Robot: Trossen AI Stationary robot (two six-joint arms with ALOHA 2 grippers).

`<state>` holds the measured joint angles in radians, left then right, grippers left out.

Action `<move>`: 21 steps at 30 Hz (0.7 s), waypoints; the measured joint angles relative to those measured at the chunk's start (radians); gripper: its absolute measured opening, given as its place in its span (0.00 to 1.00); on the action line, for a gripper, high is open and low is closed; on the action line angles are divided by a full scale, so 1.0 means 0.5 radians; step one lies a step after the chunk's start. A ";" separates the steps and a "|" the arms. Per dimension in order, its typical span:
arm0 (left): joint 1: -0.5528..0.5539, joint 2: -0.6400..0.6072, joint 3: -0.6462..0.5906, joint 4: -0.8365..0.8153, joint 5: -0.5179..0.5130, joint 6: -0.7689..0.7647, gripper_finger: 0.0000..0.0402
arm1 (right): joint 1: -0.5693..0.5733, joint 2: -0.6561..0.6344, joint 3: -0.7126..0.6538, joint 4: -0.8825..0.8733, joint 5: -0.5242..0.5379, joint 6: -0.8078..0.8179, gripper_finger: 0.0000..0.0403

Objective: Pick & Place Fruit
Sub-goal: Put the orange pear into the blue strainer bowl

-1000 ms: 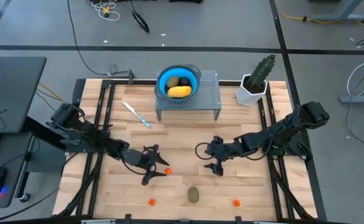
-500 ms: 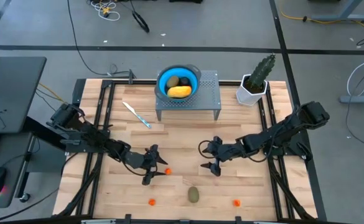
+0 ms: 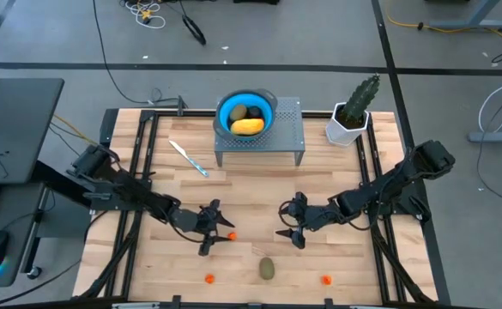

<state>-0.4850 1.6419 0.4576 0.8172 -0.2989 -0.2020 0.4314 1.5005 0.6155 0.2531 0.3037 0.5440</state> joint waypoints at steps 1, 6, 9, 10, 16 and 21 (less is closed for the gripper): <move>0.000 0.045 0.000 0.055 0.004 0.001 0.52 | 0.004 0.000 0.000 -0.001 0.011 0.003 0.90; 0.000 0.268 0.064 0.127 0.023 0.069 0.49 | 0.017 0.000 0.000 0.000 0.037 0.003 0.90; 0.000 0.277 0.062 0.135 -0.013 0.092 0.48 | 0.017 0.000 0.000 -0.004 0.034 0.003 0.90; 0.004 0.277 0.061 0.124 -0.029 0.087 0.48 | 0.018 0.000 0.000 -0.006 0.027 0.003 0.90; 0.007 0.277 0.061 0.077 -0.054 0.060 0.48 | 0.017 0.000 0.000 -0.017 0.022 0.000 0.90; 0.006 0.277 0.061 0.043 -0.047 0.021 0.47 | 0.018 0.000 0.000 -0.018 0.036 -0.003 0.90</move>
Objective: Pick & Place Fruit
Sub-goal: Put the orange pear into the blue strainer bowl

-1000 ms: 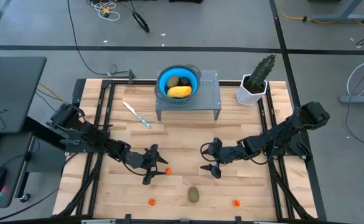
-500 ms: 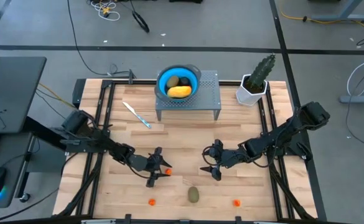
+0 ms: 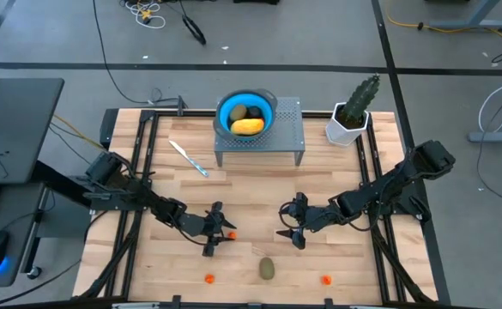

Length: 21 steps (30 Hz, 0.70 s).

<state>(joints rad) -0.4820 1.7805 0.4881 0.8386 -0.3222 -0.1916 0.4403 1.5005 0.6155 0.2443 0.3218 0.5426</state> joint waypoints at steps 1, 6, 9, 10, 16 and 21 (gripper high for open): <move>0.000 0.000 0.000 0.000 0.000 -0.001 0.46 | 0.000 0.000 0.000 0.000 0.000 0.000 0.90; 0.000 0.000 0.000 -0.001 -0.001 -0.001 0.37 | 0.000 0.000 0.000 0.001 0.001 0.000 0.90; 0.000 0.000 0.000 -0.007 0.001 0.025 0.30 | 0.000 0.000 0.000 0.001 0.001 0.000 0.90; 0.000 0.000 0.000 -0.014 0.001 0.025 0.28 | 0.000 0.000 0.000 0.000 0.001 0.000 0.90; 0.000 0.000 0.000 -0.032 0.002 0.065 0.12 | 0.000 0.000 0.000 0.000 0.001 -0.001 0.90; 0.000 -0.001 0.002 0.011 0.002 0.153 0.02 | 0.000 0.000 0.000 0.000 0.000 -0.001 0.90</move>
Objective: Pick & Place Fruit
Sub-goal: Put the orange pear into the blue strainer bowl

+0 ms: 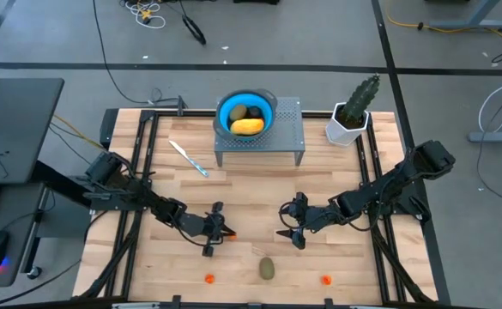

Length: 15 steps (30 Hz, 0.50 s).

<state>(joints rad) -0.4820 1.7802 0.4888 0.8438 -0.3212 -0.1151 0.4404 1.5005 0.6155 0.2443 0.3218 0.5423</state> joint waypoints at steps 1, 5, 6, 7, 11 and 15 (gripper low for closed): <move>0.000 0.000 0.007 0.020 0.000 0.019 0.03 | 0.000 0.000 0.000 0.000 0.000 0.000 0.90; 0.005 -0.061 0.041 0.051 0.003 0.106 0.04 | -0.001 0.000 0.000 0.000 0.000 0.000 0.90; 0.011 -0.098 0.047 0.049 0.006 0.149 0.03 | 0.000 0.000 0.000 0.000 -0.001 0.000 0.90; 0.018 -0.150 0.049 0.030 0.003 0.186 0.02 | 0.000 0.000 0.000 0.001 0.000 0.000 0.90; 0.089 -0.447 0.083 -0.129 -0.005 0.402 0.03 | 0.000 0.000 0.000 0.000 -0.002 0.006 0.90; 0.228 -0.798 0.125 -0.313 -0.090 0.688 0.03 | 0.001 0.000 0.000 0.001 -0.018 0.021 0.90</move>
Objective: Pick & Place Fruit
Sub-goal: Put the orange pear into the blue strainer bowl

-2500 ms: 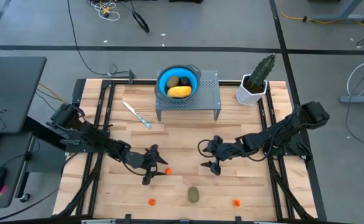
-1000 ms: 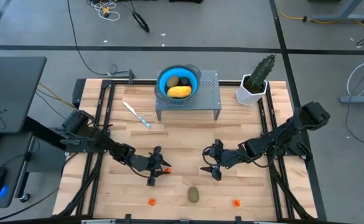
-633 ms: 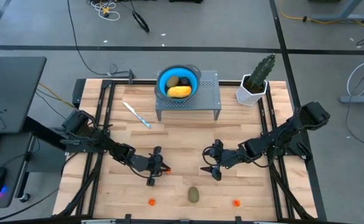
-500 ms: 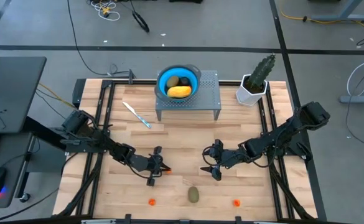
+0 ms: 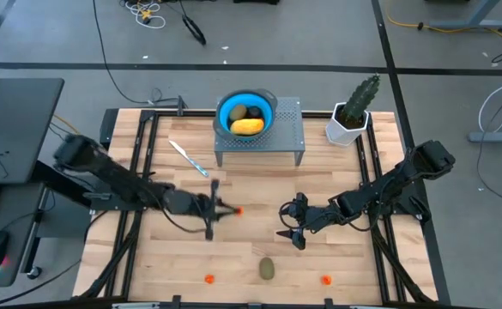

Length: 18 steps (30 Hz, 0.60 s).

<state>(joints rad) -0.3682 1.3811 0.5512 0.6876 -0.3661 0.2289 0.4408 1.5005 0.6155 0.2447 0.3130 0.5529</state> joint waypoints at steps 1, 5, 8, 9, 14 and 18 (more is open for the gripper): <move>0.051 -0.074 0.014 -0.020 -0.024 0.064 0.02 | 0.000 0.000 0.000 0.000 0.000 0.000 0.90; 0.335 -0.269 0.054 -0.031 -0.032 0.232 0.02 | -0.001 0.000 0.000 0.023 0.007 0.000 0.90; 0.607 -0.293 0.112 -0.036 0.046 0.199 0.04 | -0.001 0.000 0.000 0.040 0.050 0.001 0.90; 0.695 -0.292 0.137 -0.063 0.076 0.188 0.04 | -0.001 0.000 0.000 0.049 0.052 0.001 0.90; 1.050 -0.252 0.355 -0.256 0.288 0.143 0.03 | -0.001 0.000 0.000 0.074 0.090 0.001 0.90; 1.264 -0.227 0.533 -0.462 0.401 0.070 0.03 | -0.001 0.000 0.001 0.095 0.117 0.001 0.90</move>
<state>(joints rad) 0.2636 1.2675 0.8176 0.4564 -0.1658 0.2637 0.4404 1.5005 0.6159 0.2924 0.3713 0.5533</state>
